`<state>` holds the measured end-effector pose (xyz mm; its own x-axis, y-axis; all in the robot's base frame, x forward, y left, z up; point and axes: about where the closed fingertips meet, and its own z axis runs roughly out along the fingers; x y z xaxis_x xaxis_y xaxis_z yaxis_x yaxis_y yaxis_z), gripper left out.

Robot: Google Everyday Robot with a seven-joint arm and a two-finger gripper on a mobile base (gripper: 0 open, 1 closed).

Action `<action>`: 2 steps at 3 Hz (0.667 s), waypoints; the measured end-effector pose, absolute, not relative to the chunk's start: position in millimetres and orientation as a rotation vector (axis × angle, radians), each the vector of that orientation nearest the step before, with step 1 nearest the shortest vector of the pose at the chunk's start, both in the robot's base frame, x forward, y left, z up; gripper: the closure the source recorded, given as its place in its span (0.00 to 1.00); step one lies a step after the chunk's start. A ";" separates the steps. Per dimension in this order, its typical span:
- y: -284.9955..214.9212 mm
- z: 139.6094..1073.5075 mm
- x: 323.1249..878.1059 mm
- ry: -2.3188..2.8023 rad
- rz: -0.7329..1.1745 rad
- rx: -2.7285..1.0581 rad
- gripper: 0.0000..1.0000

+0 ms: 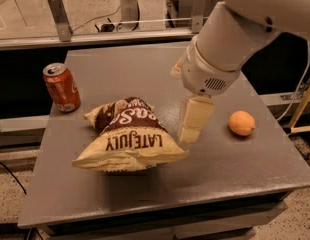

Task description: Pick brown chip bag

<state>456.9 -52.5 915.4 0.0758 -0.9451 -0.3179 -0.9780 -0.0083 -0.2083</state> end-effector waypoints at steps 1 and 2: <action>-46.0 918.8 454.8 1.750 0.107 -2.049 0.00; -43.2 928.9 446.8 1.570 0.088 -2.026 0.00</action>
Offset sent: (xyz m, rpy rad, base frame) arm -0.0237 0.0108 0.0239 0.1203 -0.4673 0.6300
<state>446.8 -43.2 928.9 0.3088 -0.8704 -0.3836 -0.9076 -0.1490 -0.3925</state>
